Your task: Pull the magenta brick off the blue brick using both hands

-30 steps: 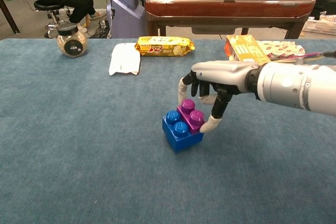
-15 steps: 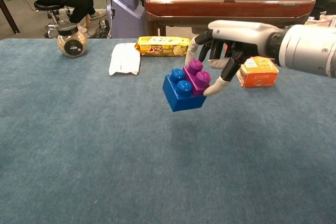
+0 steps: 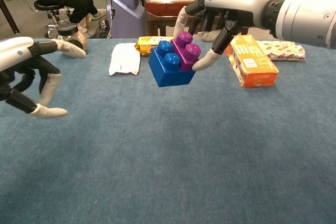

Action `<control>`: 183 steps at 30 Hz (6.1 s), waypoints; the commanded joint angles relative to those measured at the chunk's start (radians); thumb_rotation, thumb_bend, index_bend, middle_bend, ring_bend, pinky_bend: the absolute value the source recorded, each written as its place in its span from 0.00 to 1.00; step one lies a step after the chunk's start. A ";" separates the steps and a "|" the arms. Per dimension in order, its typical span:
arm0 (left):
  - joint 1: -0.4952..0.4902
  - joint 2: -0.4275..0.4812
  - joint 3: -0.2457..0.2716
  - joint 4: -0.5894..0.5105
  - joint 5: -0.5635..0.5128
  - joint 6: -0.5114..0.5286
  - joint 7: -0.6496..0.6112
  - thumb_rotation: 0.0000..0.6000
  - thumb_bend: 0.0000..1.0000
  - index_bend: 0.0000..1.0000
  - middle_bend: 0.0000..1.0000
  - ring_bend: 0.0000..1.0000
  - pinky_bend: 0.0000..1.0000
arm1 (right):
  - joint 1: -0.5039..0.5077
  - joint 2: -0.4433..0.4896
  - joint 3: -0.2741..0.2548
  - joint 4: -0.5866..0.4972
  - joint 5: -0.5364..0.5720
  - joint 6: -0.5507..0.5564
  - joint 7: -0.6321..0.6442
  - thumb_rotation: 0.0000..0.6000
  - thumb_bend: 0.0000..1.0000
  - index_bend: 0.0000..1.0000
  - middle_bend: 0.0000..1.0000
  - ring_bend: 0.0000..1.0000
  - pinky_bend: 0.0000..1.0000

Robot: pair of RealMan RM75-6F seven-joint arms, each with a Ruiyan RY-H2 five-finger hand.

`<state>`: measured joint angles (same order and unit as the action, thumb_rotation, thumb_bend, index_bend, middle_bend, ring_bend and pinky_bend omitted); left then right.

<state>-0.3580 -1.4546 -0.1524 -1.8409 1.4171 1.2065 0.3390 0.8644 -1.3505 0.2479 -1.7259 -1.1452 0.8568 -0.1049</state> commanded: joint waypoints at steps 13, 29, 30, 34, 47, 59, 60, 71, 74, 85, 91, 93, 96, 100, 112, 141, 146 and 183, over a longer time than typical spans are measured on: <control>-0.156 -0.126 -0.181 -0.174 -0.507 -0.005 0.210 1.00 0.00 0.25 1.00 0.92 1.00 | 0.033 -0.051 0.010 0.024 0.028 0.012 -0.027 1.00 0.15 0.65 1.00 1.00 1.00; -0.261 -0.155 -0.273 -0.215 -0.795 0.049 0.186 0.90 0.00 0.28 1.00 0.99 1.00 | 0.062 -0.142 0.019 0.094 0.007 0.030 -0.018 1.00 0.15 0.66 1.00 1.00 1.00; -0.266 -0.156 -0.273 -0.215 -0.800 0.054 0.182 0.90 0.00 0.28 1.00 0.99 1.00 | 0.064 -0.152 0.021 0.099 0.007 0.035 -0.019 1.00 0.15 0.66 1.00 1.00 1.00; -0.281 -0.156 -0.263 -0.213 -0.810 0.067 0.177 0.91 0.00 0.28 1.00 1.00 1.00 | 0.067 -0.185 0.027 0.119 0.003 0.060 -0.027 1.00 0.15 0.67 1.00 1.00 1.00; -0.307 -0.173 -0.223 -0.171 -0.786 0.120 0.159 1.00 0.00 0.29 1.00 1.00 1.00 | 0.068 -0.238 0.036 0.144 -0.006 0.078 -0.001 1.00 0.15 0.67 1.00 1.00 1.00; -0.309 -0.181 -0.215 -0.153 -0.785 0.130 0.112 1.00 0.00 0.39 1.00 1.00 1.00 | 0.067 -0.257 0.037 0.162 -0.001 0.073 0.008 1.00 0.15 0.68 1.00 1.00 1.00; -0.309 -0.183 -0.213 -0.150 -0.784 0.131 0.111 1.00 0.00 0.40 1.00 1.00 1.00 | 0.067 -0.259 0.037 0.164 -0.001 0.073 0.010 1.00 0.15 0.68 1.00 1.00 1.00; -0.311 -0.200 -0.205 -0.134 -0.776 0.138 0.088 0.99 0.00 0.41 1.00 1.00 1.00 | 0.066 -0.278 0.041 0.179 0.000 0.077 0.012 1.00 0.15 0.68 1.00 1.00 1.00; -0.312 -0.209 -0.207 -0.130 -0.768 0.146 0.081 0.99 0.00 0.41 1.00 1.00 1.00 | 0.066 -0.286 0.040 0.182 0.000 0.077 0.012 1.00 0.15 0.68 1.00 1.00 1.00; -0.302 -0.230 -0.209 -0.115 -0.737 0.171 0.051 1.00 0.00 0.50 1.00 1.00 1.00 | 0.066 -0.299 0.041 0.192 -0.008 0.071 0.028 1.00 0.15 0.68 1.00 1.00 1.00; -0.301 -0.230 -0.203 -0.109 -0.737 0.171 0.061 1.00 0.00 0.57 1.00 1.00 1.00 | 0.063 -0.303 0.043 0.197 -0.015 0.071 0.046 1.00 0.16 0.69 1.00 1.00 1.00; -0.301 -0.231 -0.202 -0.107 -0.736 0.170 0.062 1.00 0.00 0.58 1.00 1.00 1.00 | 0.062 -0.305 0.043 0.200 -0.020 0.072 0.053 1.00 0.16 0.69 1.00 1.00 1.00; -0.300 -0.233 -0.199 -0.103 -0.734 0.169 0.064 1.00 0.00 0.60 1.00 1.00 1.00 | 0.060 -0.307 0.043 0.204 -0.025 0.071 0.061 1.00 0.18 0.70 1.00 1.00 1.00; -0.300 -0.239 -0.197 -0.096 -0.724 0.177 0.068 1.00 0.00 0.64 1.00 1.00 1.00 | 0.058 -0.307 0.045 0.207 -0.027 0.067 0.078 1.00 0.19 0.71 1.00 1.00 1.00; -0.301 -0.246 -0.191 -0.088 -0.723 0.172 0.085 1.00 0.00 0.69 1.00 1.00 1.00 | 0.044 -0.299 0.046 0.212 -0.059 0.055 0.167 1.00 0.19 0.71 1.00 1.00 1.00; -0.269 -0.265 -0.124 -0.011 -0.729 0.116 0.080 1.00 0.00 0.69 1.00 1.00 1.00 | -0.017 -0.227 0.013 0.198 -0.091 0.066 0.233 1.00 0.19 0.71 1.00 1.00 1.00; -0.264 -0.264 -0.101 0.010 -0.722 0.095 0.084 1.00 0.00 0.63 1.00 1.00 1.00 | -0.035 -0.214 -0.032 0.231 -0.074 0.052 0.162 1.00 0.18 0.71 1.00 1.00 1.00; -0.065 0.152 0.213 0.184 -0.058 0.244 -0.037 1.00 0.00 0.16 0.27 0.25 0.40 | -0.348 0.197 -0.221 -0.022 -0.162 0.376 -0.159 1.00 0.00 0.00 0.28 0.33 0.46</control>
<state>-0.4457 -1.3520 0.0184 -1.7126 1.2848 1.4571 0.3345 0.5470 -1.1770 0.0427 -1.7384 -1.2833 1.2012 -0.2579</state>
